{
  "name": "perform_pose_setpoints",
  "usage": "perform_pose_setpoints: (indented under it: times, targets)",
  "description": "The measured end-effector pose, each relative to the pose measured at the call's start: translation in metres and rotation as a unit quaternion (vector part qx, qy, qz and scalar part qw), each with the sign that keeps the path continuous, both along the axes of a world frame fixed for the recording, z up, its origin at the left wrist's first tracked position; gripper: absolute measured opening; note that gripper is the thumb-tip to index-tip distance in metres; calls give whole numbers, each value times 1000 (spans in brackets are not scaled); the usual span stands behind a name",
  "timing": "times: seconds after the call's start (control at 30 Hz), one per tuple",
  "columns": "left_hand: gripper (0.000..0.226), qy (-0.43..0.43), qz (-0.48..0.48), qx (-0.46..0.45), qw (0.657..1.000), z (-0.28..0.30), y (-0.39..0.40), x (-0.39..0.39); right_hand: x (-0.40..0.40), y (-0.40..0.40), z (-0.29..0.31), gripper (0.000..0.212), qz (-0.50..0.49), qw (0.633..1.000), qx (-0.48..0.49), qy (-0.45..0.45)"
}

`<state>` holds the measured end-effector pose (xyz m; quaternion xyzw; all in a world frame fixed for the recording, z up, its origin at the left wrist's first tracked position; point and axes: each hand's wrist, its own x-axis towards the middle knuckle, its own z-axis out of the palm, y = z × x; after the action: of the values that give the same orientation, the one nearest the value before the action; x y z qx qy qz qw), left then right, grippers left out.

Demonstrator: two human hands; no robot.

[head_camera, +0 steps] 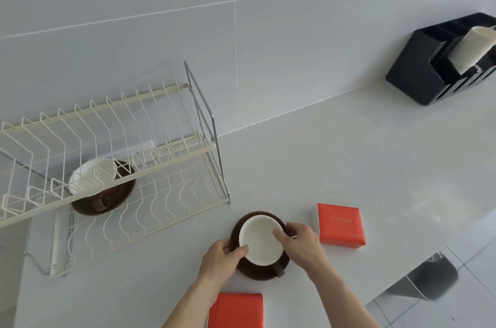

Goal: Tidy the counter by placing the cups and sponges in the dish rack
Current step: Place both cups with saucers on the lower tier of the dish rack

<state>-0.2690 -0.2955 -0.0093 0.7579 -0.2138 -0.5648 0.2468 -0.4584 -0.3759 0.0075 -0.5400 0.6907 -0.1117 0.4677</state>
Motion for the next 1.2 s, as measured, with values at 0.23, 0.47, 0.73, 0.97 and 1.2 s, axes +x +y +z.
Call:
perform_pose_setpoints:
  times: [0.23, 0.47, 0.73, 0.97, 1.2]
  targets:
    - [69, 5, 17, -23, 1000, 5, 7, 9, 5, 6, 2, 41, -9, 1000, -11, -6]
    - [57, -12, 62, -57, 996, 21, 16, 39, 39, 8, 20, 54, -1, 999, -45, -15]
    - [54, -9, 119, -97, 988, 36, 33, 84, 89, 7, 42, 43, 71, 995, -47, -44]
    - [54, -27, 154, -122, 980, 46, 33, 129, 137, -1, 49, 36, 90, 993, -44, -65]
    - [42, -66, 158, -132, 976, 54, 13, 164, 181, -20, 49, 45, 97, 991, -67, -62]
